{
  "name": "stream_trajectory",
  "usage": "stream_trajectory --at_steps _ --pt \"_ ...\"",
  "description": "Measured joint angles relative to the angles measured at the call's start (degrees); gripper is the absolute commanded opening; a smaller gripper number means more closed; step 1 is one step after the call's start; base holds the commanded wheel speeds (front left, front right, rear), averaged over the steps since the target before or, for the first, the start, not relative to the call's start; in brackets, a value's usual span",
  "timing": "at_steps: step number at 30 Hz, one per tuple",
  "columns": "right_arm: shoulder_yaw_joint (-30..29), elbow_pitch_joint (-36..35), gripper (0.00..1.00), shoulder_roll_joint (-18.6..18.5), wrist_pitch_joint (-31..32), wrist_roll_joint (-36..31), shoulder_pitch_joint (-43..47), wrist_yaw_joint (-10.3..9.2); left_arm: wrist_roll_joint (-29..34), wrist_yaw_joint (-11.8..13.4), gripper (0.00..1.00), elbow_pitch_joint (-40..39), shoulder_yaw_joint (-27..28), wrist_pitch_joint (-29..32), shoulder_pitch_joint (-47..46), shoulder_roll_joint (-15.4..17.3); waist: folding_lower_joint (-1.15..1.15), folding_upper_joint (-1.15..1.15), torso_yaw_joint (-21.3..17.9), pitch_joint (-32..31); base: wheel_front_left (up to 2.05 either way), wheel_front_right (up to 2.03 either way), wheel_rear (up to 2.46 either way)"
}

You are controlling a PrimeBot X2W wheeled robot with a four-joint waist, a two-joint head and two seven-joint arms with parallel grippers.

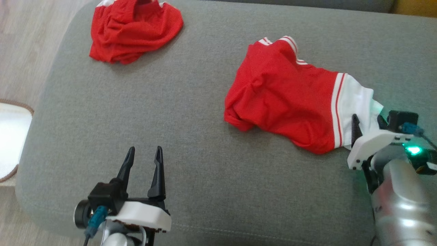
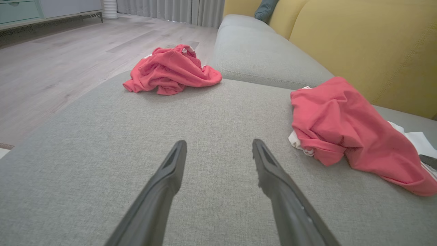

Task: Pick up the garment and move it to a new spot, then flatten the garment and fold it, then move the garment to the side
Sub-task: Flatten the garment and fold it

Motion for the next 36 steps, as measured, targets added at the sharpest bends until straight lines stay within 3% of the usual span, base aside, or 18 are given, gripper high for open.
stream_trajectory --at_steps 1,2,3,4,5,10,13,17,21,25,30,36 --pt "-0.69 0.90 1.00 0.00 0.25 -0.40 -0.64 0.00 0.00 0.04 1.00 -0.19 -0.02 0.00 -0.23 -0.01 0.00 0.00 0.32 0.36 0.00 0.00 0.00" --pt "-1.36 1.82 0.91 -0.01 0.30 -0.44 -1.38 0.00 0.00 0.05 1.00 -0.30 -0.04 0.00 -0.36 -0.02 0.00 0.00 0.60 0.66 0.00 0.00 0.00" --pt "-2.26 3.54 0.61 -0.16 0.53 -0.44 -3.20 0.00 0.00 0.08 1.00 -0.33 -0.10 0.00 -0.39 -0.02 0.00 0.00 1.02 1.09 0.00 0.00 0.00" --pt "-2.49 4.27 0.20 -0.21 0.53 -0.45 -4.08 0.00 0.00 0.09 1.00 -0.33 -0.11 0.00 -0.39 -0.03 0.00 0.00 1.14 1.21 0.00 0.00 0.00" --pt "-2.70 5.05 0.00 -0.21 0.49 -0.48 -4.80 0.00 0.00 0.18 1.00 -0.33 -0.11 0.00 -0.39 -0.03 0.00 0.00 1.19 1.24 0.00 0.00 0.00" --pt "-2.77 7.50 0.00 -0.18 -3.42 -0.15 -5.95 0.01 0.00 0.51 1.00 -0.33 -0.11 0.00 -0.40 -0.03 0.00 0.00 1.16 0.62 0.00 0.00 0.00" --pt "1.14 8.89 0.00 -0.33 -8.16 3.21 -7.27 0.01 0.00 0.51 1.00 -0.30 -0.10 0.00 -0.39 -0.03 0.00 0.00 1.15 -0.06 0.00 0.00 0.00" --pt "15.04 8.03 0.00 -0.53 -11.63 13.90 -11.60 0.01 0.00 0.49 1.00 -0.24 -0.13 0.00 -0.33 -0.04 0.00 0.00 1.29 -1.28 0.00 0.00 0.00" --pt "32.14 -1.75 0.00 -0.87 -12.24 25.91 -11.05 0.01 0.00 0.52 1.00 -0.32 -0.13 0.00 -0.27 -0.04 0.00 0.00 1.54 -2.43 0.00 0.00 0.00" --pt "45.30 -11.74 0.00 -0.87 -10.89 32.86 -6.26 0.01 0.00 0.73 1.00 -0.90 0.09 0.00 -0.03 -0.04 0.00 0.00 2.18 -3.09 0.00 0.00 0.00" --pt "56.29 -19.11 0.00 -0.87 -6.26 36.62 -1.66 0.01 0.00 0.86 1.00 -1.77 0.52 0.00 0.05 -0.04 0.00 0.00 3.84 -3.42 0.00 0.00 0.00" --pt "65.41 -20.59 0.00 -0.99 -1.69 38.95 1.04 0.01 0.00 0.99 1.00 -2.02 0.68 0.00 0.25 -0.04 0.00 0.00 6.14 -3.67 0.00 0.00 0.00"
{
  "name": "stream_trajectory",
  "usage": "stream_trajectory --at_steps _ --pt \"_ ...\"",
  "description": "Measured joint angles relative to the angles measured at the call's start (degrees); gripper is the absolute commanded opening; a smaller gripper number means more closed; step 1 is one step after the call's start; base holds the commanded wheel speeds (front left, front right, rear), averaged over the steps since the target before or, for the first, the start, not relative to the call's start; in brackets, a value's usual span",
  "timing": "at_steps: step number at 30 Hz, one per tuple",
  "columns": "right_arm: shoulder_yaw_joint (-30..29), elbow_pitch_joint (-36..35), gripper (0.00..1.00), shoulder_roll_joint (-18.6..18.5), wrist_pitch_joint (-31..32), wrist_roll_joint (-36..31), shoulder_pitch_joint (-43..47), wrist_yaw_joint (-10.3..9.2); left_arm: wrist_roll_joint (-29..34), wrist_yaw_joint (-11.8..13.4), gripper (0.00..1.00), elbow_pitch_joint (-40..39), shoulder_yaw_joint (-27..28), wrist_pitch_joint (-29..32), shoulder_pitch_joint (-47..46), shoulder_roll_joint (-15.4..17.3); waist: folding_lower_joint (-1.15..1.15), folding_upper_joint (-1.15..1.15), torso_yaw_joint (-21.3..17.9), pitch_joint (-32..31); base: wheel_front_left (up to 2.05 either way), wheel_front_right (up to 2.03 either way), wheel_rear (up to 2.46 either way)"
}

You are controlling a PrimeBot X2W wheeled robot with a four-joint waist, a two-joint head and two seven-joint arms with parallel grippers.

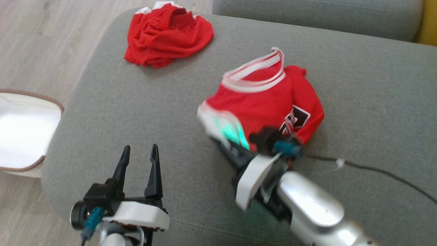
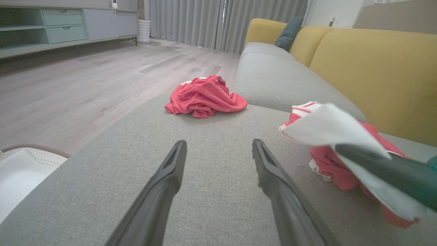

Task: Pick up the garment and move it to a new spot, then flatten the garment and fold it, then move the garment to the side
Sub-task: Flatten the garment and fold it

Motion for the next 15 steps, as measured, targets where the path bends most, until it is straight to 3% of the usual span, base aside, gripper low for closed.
stream_trajectory --at_steps 6,7,8,9,15 --pt "5.46 0.97 0.00 -0.03 1.69 1.71 2.80 0.00 0.00 0.01 1.00 -0.04 0.03 0.00 0.69 0.00 0.00 0.00 0.79 -0.40 0.00 0.00 0.00" --pt "6.31 1.35 0.17 -0.04 1.68 1.82 3.13 0.00 0.00 0.02 1.00 -0.05 0.05 0.00 0.99 0.00 0.00 0.00 0.78 -0.47 0.00 0.00 0.00" --pt "6.91 1.69 0.63 -0.04 1.67 1.87 3.44 0.00 0.00 0.02 1.00 -0.04 0.08 0.00 1.22 0.01 0.00 0.00 0.72 -0.55 0.00 0.00 0.00" --pt "7.32 2.07 1.00 -0.04 1.56 1.87 3.81 0.00 0.00 0.02 1.00 -0.03 0.11 0.00 1.29 0.01 0.00 0.00 0.61 -0.65 0.00 0.00 0.00" --pt "6.92 1.65 1.00 -0.11 -2.23 3.13 6.04 0.00 0.00 0.02 1.00 -0.01 0.26 0.00 1.41 0.01 0.00 0.00 -0.93 -1.59 0.00 0.00 0.00"
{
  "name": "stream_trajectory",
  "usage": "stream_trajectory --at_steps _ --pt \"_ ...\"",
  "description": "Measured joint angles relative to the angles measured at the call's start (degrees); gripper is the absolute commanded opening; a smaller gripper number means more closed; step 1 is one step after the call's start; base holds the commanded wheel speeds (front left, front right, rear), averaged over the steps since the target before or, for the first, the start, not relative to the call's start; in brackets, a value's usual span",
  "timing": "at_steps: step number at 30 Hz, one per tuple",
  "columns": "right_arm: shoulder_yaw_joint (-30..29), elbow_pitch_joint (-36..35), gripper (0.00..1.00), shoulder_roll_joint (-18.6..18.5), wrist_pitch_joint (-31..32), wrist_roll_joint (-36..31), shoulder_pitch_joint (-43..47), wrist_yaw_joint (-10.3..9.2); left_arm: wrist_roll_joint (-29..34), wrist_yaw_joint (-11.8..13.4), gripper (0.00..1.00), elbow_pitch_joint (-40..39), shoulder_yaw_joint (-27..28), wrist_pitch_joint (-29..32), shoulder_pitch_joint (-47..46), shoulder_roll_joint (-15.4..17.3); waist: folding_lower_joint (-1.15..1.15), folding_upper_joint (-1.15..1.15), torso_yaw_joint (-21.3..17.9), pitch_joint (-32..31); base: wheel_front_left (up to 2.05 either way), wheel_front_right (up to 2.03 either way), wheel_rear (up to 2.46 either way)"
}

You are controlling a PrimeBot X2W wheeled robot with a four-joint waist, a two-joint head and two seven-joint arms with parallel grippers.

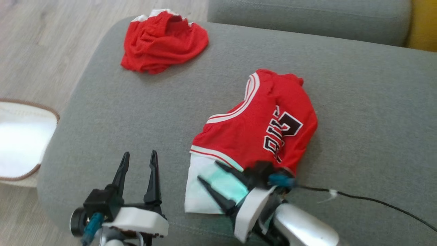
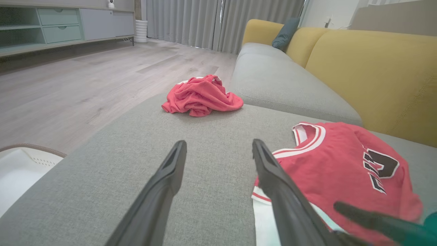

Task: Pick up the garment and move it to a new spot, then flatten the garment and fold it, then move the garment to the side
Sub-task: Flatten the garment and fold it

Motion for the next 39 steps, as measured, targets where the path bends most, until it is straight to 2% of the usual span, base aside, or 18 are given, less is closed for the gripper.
stream_trajectory --at_steps 4,8,12,17,21,27,29,30,31,33,34,39 --pt "-6.46 -1.10 1.00 0.00 -3.12 -0.31 0.15 0.00 0.00 -0.02 1.00 0.11 0.07 0.00 1.27 0.00 0.00 0.00 -1.50 -0.87 0.00 0.00 0.00" --pt "-17.11 -0.79 1.00 0.04 -4.22 -3.66 -0.02 0.00 0.01 -0.03 1.00 0.13 0.02 0.00 1.99 0.01 0.00 0.00 -2.76 -1.75 0.00 0.00 0.00" --pt "-27.77 3.09 1.00 0.02 -3.45 -8.93 -0.51 0.00 0.10 -0.10 1.00 0.11 -0.11 0.00 1.98 0.01 0.00 0.00 -3.11 -1.80 0.00 0.00 0.00" --pt "-37.45 9.76 1.00 -0.44 -0.77 -14.40 -4.32 0.00 0.10 -0.35 1.00 0.10 -0.43 0.00 1.94 0.01 0.00 0.00 -2.06 -0.81 0.00 0.00 0.00" --pt "-41.80 15.45 1.00 -0.82 1.24 -16.11 -8.09 0.00 0.10 -0.35 1.00 0.12 -0.63 0.00 1.82 0.01 0.00 0.00 -0.59 0.03 0.00 0.00 0.00" --pt "-44.21 24.49 1.00 -0.85 5.03 -16.34 -9.98 0.00 0.10 -0.35 1.00 0.13 -0.66 0.00 1.52 0.01 0.00 0.00 1.67 1.23 0.00 0.00 0.00" --pt "-44.85 26.71 1.00 -0.79 5.88 -14.56 -10.27 0.00 0.10 -0.35 1.00 0.13 -0.63 0.00 1.41 0.01 0.00 0.00 2.15 1.63 0.00 0.00 0.00" --pt "-44.91 27.80 0.96 -0.79 6.48 -13.81 -10.67 0.00 0.10 -0.35 1.00 0.13 -0.63 0.00 1.40 0.01 0.00 0.00 2.31 1.79 0.00 0.00 0.00" --pt "-44.91 28.47 0.74 -0.78 6.80 -13.15 -10.99 0.00 0.10 -0.35 1.00 0.13 -0.62 0.00 1.38 0.01 0.00 0.00 2.42 1.93 0.00 0.00 0.00" --pt "-44.73 29.14 0.18 -0.71 6.98 -11.71 -11.64 0.00 0.10 -0.34 1.00 0.13 -0.55 0.00 1.37 0.01 0.00 0.00 2.44 2.10 0.00 0.00 0.00" --pt "-44.50 29.33 0.00 -0.66 6.97 -10.99 -12.01 0.00 0.10 -0.33 1.00 0.13 -0.49 0.00 1.36 0.01 0.00 0.00 2.34 2.14 0.00 0.00 0.00" --pt "-43.67 29.49 0.00 -0.74 4.42 -9.43 -13.18 0.00 0.10 -0.18 1.00 0.11 -0.37 0.00 1.29 0.01 0.00 0.00 0.99 2.14 0.00 0.00 0.00"
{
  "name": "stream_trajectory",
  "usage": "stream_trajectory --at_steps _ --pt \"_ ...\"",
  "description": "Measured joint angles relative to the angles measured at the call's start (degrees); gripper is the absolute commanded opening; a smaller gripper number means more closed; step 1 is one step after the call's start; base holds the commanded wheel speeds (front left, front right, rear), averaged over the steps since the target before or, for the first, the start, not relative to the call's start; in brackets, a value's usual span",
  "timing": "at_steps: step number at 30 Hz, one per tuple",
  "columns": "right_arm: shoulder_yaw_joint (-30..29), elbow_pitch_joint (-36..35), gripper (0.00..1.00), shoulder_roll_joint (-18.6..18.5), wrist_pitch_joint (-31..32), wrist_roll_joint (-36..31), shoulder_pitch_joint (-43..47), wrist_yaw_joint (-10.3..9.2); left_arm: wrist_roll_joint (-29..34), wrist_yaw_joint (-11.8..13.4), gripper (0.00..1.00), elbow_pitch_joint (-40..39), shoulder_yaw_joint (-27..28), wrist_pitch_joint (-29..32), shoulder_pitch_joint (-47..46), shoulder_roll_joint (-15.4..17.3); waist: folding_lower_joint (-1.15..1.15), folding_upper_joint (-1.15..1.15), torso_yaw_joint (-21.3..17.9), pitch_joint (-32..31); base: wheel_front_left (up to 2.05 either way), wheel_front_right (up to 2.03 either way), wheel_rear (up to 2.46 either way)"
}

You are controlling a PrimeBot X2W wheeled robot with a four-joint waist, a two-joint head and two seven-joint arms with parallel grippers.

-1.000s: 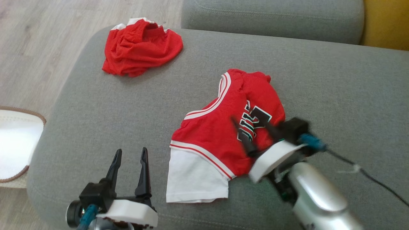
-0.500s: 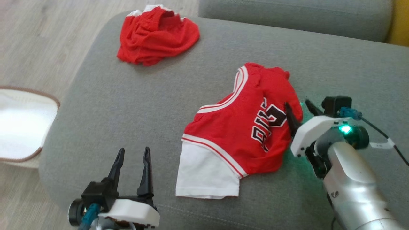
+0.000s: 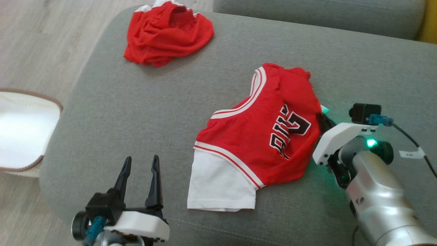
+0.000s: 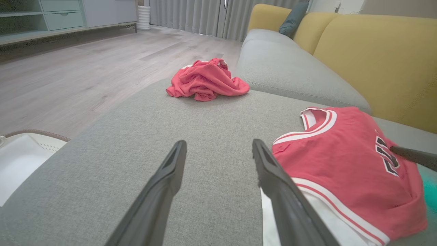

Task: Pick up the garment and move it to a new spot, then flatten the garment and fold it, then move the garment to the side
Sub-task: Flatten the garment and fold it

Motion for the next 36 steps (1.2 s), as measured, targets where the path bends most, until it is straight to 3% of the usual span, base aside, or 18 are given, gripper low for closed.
stream_trajectory --at_steps 7,12,19,24,25,26,27,32,36 --pt "-2.16 -1.21 0.00 -2.25 -7.03 0.16 -1.88 0.00 0.00 0.18 1.00 -0.04 0.23 0.00 -0.03 0.00 0.00 0.00 -3.04 -0.66 0.00 0.00 0.00" --pt "-9.20 -1.70 0.00 -5.61 -11.02 -2.45 -2.38 0.00 0.00 0.22 1.00 -0.10 0.41 0.00 0.00 0.00 0.00 0.00 -5.34 -1.41 0.00 0.00 0.00" --pt "-22.83 -3.67 0.00 -7.16 -12.22 -12.54 1.05 0.00 0.00 0.23 1.00 -0.34 0.57 0.00 0.16 0.00 0.00 0.00 -7.48 -1.74 0.00 0.00 0.00" --pt "-31.67 -9.22 0.00 -3.48 -9.51 -22.71 8.55 0.00 0.00 0.24 1.00 -0.43 0.79 0.00 0.17 0.00 0.00 0.00 -8.36 -1.45 0.00 0.00 0.00" --pt "-32.81 -10.91 0.19 -2.12 -8.49 -24.42 9.71 0.00 0.00 0.24 1.00 -0.44 0.86 0.00 0.17 0.00 0.00 0.00 -8.55 -1.41 0.00 0.00 0.00" --pt "-33.76 -12.72 0.56 -0.77 -7.49 -25.88 10.64 0.00 0.00 0.24 1.00 -0.44 0.90 0.00 0.16 0.00 0.00 0.00 -8.72 -1.36 0.00 0.00 0.00" --pt "-34.55 -14.59 1.00 0.30 -6.59 -27.02 11.30 0.00 0.00 0.23 1.00 -0.44 0.90 0.00 0.16 0.00 0.00 0.00 -8.84 -1.30 0.00 0.00 0.00" --pt "-34.92 -25.27 1.00 1.67 -4.94 -28.63 12.23 0.00 -0.01 0.23 1.00 -0.41 0.84 0.00 0.14 0.00 0.00 0.00 -9.10 -1.39 0.00 0.00 0.00" --pt "-26.21 -32.21 1.00 1.60 -2.40 -22.35 12.79 0.00 -0.01 0.22 1.00 -0.38 0.48 0.00 0.13 0.00 0.00 0.00 -8.74 -1.60 0.00 0.00 0.00"
